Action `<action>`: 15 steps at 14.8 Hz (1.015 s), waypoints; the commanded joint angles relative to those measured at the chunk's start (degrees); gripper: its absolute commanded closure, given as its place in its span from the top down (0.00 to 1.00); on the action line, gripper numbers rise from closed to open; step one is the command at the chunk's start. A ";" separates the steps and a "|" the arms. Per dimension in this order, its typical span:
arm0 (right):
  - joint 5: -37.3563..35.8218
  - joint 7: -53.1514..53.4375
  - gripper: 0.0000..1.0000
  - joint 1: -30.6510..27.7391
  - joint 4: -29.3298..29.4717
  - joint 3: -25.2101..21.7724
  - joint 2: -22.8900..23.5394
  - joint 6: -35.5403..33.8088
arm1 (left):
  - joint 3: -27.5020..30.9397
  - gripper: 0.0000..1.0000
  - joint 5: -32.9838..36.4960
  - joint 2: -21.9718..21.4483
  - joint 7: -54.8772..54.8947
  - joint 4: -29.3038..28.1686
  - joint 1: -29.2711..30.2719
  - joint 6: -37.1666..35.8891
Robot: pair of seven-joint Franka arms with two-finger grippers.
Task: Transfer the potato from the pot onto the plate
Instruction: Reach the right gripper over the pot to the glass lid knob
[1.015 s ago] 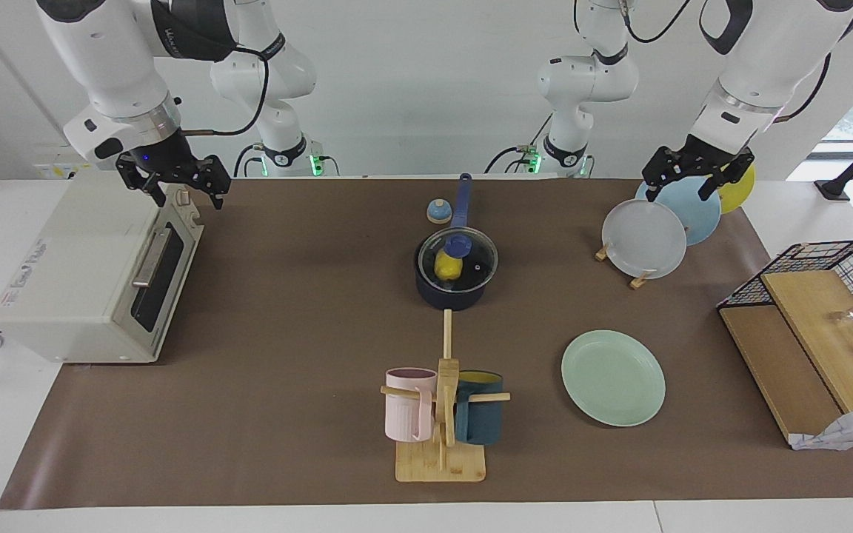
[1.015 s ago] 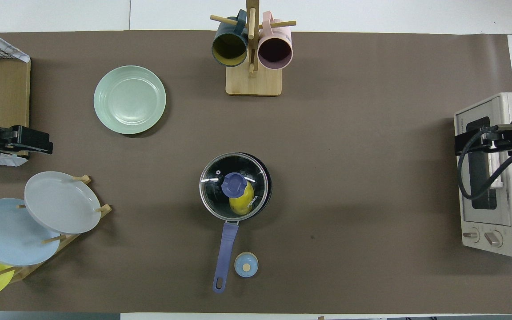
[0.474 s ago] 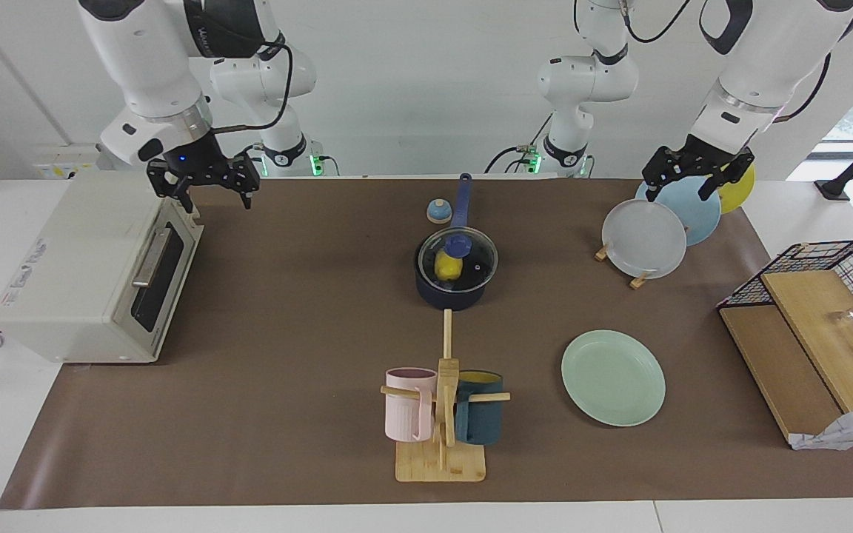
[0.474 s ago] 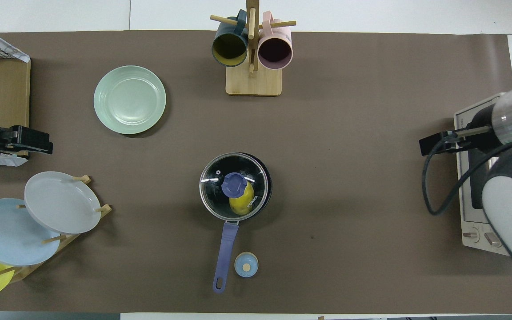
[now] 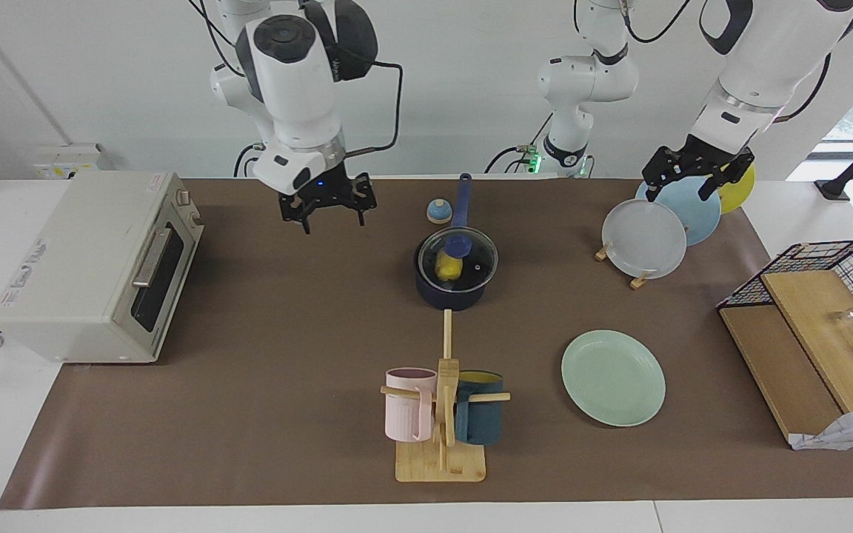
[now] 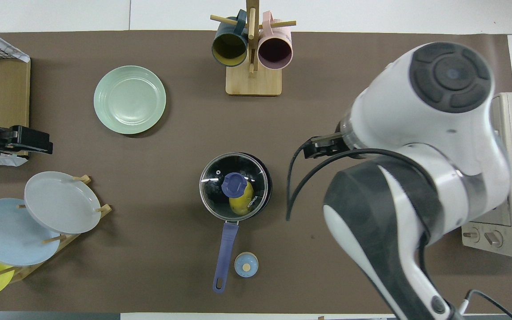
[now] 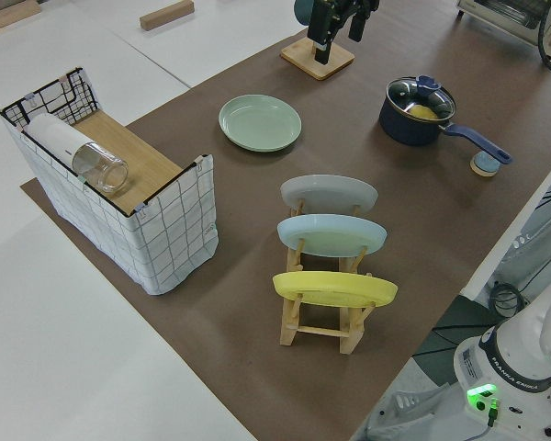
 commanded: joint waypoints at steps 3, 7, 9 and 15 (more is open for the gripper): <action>1.03 9.44 1.00 8.74 2.81 -0.38 5.83 5.65 | 0.13 1.00 0.75 -0.74 -0.54 -0.64 -0.03 -0.05; 1.03 13.76 1.00 14.20 0.35 -0.38 9.08 13.57 | 0.13 1.00 0.75 -0.74 -0.54 -0.64 -0.03 -0.05; 0.16 14.65 1.00 16.40 -0.08 -0.38 11.10 15.77 | 0.13 1.00 0.75 -0.74 -0.54 -0.64 -0.03 -0.05; -0.02 14.74 1.00 18.25 -5.70 -0.38 10.94 21.30 | 0.13 1.00 0.75 -0.74 -0.54 -0.64 -0.03 -0.05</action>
